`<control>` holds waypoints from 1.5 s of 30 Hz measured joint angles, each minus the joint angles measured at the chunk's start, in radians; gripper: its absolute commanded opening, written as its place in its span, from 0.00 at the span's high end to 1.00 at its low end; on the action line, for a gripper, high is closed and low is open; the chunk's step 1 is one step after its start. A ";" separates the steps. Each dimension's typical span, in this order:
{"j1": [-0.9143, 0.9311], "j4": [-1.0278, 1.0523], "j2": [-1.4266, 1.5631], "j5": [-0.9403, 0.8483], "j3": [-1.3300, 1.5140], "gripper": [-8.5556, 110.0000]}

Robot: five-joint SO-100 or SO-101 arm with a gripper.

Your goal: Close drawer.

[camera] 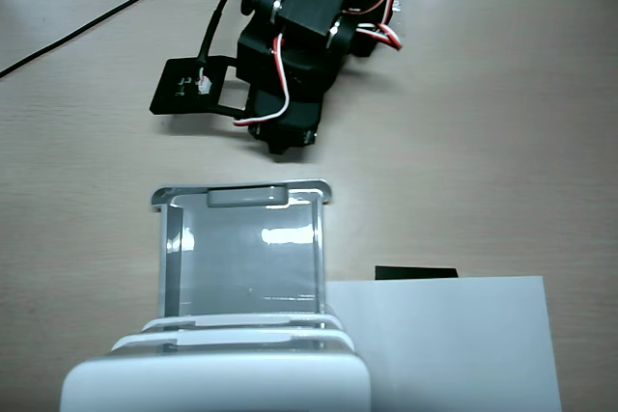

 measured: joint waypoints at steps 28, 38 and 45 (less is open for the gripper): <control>0.021 -0.025 -0.009 0.000 0.015 0.93; 0.035 -0.049 -0.009 -0.008 0.028 0.93; 0.035 -0.066 -0.015 -0.020 0.029 0.93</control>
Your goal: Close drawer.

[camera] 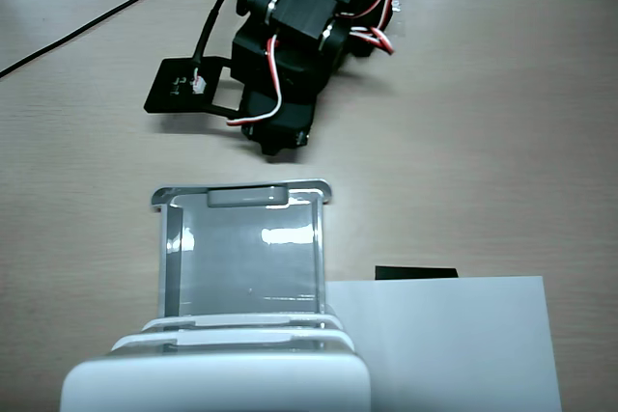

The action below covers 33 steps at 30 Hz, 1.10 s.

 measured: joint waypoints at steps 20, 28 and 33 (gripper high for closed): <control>-0.002 -0.310 -0.242 -0.104 0.025 0.93; -0.041 -0.382 -0.566 -0.061 -0.192 0.93; -0.078 -0.396 -0.715 -0.058 -0.350 0.93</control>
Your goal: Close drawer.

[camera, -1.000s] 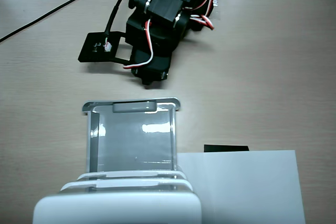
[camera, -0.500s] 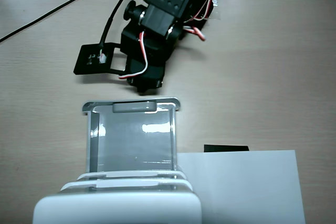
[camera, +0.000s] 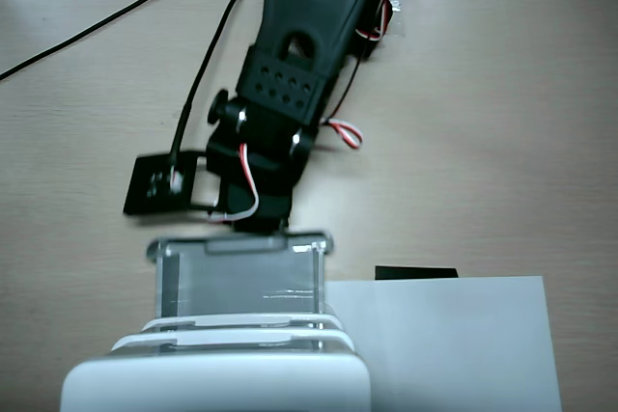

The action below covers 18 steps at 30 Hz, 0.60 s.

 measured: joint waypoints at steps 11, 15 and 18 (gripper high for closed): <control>-0.104 0.000 -0.195 0.041 -0.279 0.93; -0.109 0.000 -0.281 0.061 -0.380 0.93; -0.109 0.002 -0.334 0.072 -0.430 0.93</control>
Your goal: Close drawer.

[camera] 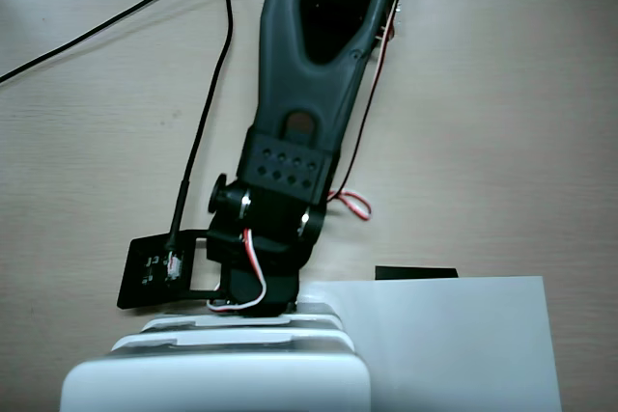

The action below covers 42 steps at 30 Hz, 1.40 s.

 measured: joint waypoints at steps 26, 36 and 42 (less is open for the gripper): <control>0.057 0.098 0.574 -0.081 0.548 0.93; 0.084 0.098 0.503 -0.083 0.477 0.93; 0.100 0.098 0.500 -0.109 0.468 0.93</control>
